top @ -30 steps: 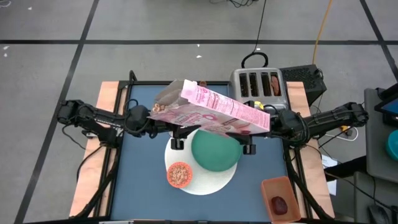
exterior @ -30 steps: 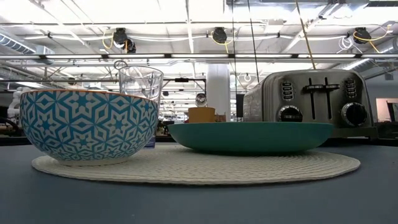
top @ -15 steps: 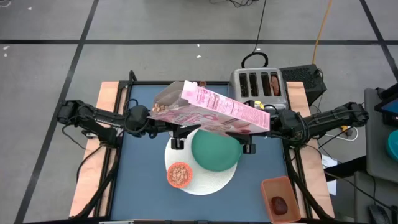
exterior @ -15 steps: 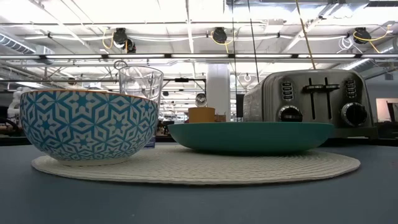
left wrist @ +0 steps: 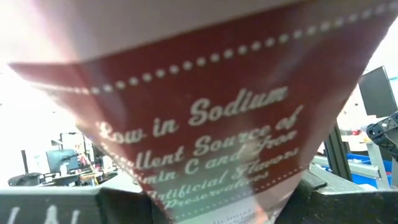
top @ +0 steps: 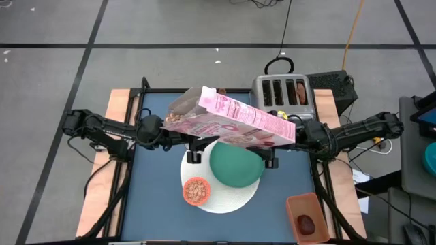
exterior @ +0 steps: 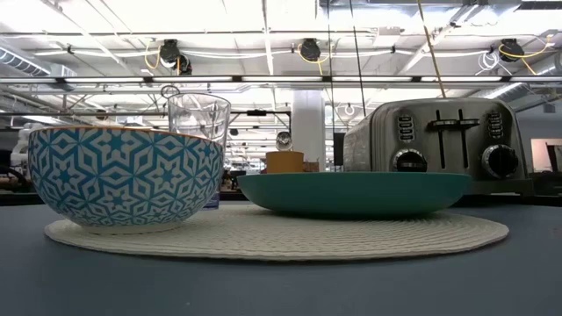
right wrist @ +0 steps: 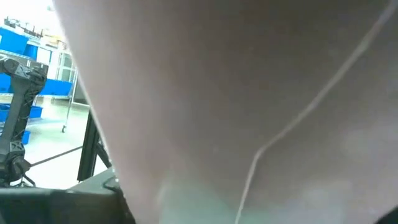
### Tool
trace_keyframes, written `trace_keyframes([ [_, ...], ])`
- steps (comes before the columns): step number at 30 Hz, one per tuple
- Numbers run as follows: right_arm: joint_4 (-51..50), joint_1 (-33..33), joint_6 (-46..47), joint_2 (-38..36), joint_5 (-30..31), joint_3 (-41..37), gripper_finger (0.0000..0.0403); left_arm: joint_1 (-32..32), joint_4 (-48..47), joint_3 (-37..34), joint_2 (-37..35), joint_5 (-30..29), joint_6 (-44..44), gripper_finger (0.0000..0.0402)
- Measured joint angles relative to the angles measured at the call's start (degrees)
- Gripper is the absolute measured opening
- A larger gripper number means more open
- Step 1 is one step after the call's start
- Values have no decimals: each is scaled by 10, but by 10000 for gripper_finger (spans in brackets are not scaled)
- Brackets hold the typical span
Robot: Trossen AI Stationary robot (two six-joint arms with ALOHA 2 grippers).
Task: Arrange a breakfast setting
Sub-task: Pour the cereal into the orange patterned bowl
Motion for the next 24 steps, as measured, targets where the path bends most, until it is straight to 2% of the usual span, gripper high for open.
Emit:
trace_keyframes([
  [7, -33, 0, -3, -11, 1, 0, 322, 0, 0, 0, 0, 0, 6, 195],
  [12, -83, 0, -1, -36, 30, 0, 322, 1, -2, 0, -5, -10, 8, 195],
  [24, -196, 0, -2, -108, 31, 0, 322, 4, 0, 0, -22, -21, 18, 194],
])
